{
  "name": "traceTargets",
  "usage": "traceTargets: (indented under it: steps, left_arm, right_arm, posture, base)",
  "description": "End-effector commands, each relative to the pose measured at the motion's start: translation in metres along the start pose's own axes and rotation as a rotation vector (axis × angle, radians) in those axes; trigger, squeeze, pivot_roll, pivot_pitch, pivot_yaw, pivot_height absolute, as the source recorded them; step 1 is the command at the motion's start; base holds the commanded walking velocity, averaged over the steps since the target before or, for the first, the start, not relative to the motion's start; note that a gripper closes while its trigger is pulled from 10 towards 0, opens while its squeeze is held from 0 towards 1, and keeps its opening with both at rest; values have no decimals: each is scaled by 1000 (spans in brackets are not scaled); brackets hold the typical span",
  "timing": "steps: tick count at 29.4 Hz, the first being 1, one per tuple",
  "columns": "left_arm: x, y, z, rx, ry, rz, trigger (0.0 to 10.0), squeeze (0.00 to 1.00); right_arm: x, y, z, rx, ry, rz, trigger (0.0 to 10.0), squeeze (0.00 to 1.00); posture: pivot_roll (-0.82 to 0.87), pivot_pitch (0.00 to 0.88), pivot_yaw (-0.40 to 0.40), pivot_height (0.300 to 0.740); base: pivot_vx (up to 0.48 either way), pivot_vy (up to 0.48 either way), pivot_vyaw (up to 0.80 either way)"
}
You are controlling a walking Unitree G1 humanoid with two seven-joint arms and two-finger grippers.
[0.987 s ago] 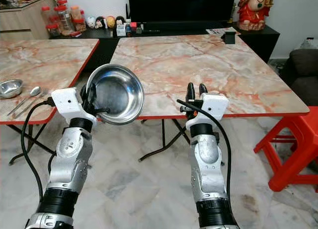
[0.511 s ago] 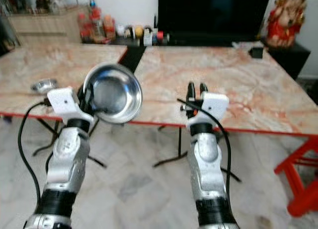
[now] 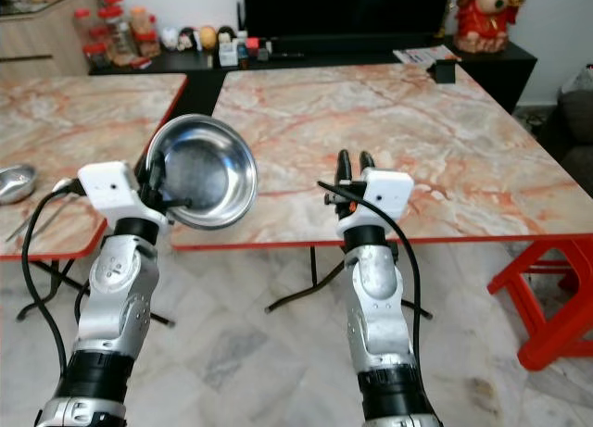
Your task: Setting the table
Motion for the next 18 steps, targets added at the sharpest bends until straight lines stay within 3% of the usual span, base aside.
traceTargets:
  steps: [1, 18]
  left_arm:
    - [4, -3, 11, -32, 10, 10, 10000, 0]
    - [3, -3, 12, -42, 7, 6, 10000, 0]
  right_arm:
    - [3, 0, 7, -24, 8, 10, 10000, 0]
    - [2, 0, 6, -20, 7, 8, 10000, 0]
  posture:
    - [-51, 0, 31, 740]
    - [-52, 0, 36, 740]
  base:
    - [386, 0, 0]
    - [387, 0, 0]
Point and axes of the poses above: a point about 5 cm out from each wrist's last joint towards the gripper, its own y axis pointing back from the gripper into the wrist, its own x axis along the axis of the wrist's last joint, z = x × y, the point moved 4 cm from there along -y, pointing out of the wrist towards the gripper, and after that the axes turned 1 degree about -y, right-handed, at the moved point
